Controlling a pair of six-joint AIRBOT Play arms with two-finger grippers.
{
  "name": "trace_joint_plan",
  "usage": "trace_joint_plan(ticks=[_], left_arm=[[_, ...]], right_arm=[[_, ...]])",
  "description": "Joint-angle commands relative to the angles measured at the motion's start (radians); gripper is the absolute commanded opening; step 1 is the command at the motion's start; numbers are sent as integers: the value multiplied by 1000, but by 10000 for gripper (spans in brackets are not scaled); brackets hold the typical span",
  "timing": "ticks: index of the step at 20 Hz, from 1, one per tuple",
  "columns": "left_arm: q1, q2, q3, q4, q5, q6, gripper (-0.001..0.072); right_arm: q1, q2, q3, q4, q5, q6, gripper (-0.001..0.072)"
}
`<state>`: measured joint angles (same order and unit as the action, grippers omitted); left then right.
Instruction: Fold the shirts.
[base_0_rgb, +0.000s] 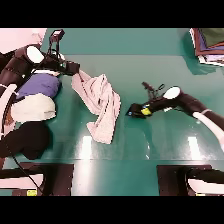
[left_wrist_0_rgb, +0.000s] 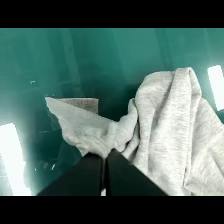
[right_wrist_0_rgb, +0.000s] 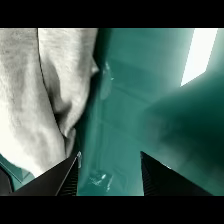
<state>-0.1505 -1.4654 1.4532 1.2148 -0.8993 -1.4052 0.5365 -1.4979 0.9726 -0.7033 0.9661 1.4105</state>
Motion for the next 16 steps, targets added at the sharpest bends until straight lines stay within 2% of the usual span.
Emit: trace_joint_plan(ticks=[1, 2, 3, 4, 5, 6, 7, 11, 13, 16], left_arm=[[0, 2, 4, 4, -10, 0, 22], [0, 2, 4, 4, -10, 0, 22], [0, 2, 4, 5, -12, 0, 22], [0, 2, 4, 5, -18, 0, 22], [0, 2, 4, 5, -24, 0, 22], [0, 2, 4, 5, -31, 0, 22], [0, 7, 4, 7, -34, -1, 22], [0, 112, 55, 86, -36, -1, 21], [0, 199, 124, 101, -49, 0, 21], [-1, 346, 232, 89, -56, 0, 22]], right_arm=[[102, -143, 89, 83, -68, -21, 428], [117, -172, 125, 82, -67, -21, 389], [129, -195, 155, 81, -68, -21, 298], [137, -210, 177, 78, -67, -21, 277], [142, -220, 196, 68, -63, -21, 179], [142, -220, 207, 47, -55, -21, 50], [137, -210, 216, 19, -47, -21, 12], [35, -48, 214, -132, -5, 26, 10], [-54, 82, 241, -251, 66, 62, 10], [-172, 251, 351, -333, 172, 66, 10]])
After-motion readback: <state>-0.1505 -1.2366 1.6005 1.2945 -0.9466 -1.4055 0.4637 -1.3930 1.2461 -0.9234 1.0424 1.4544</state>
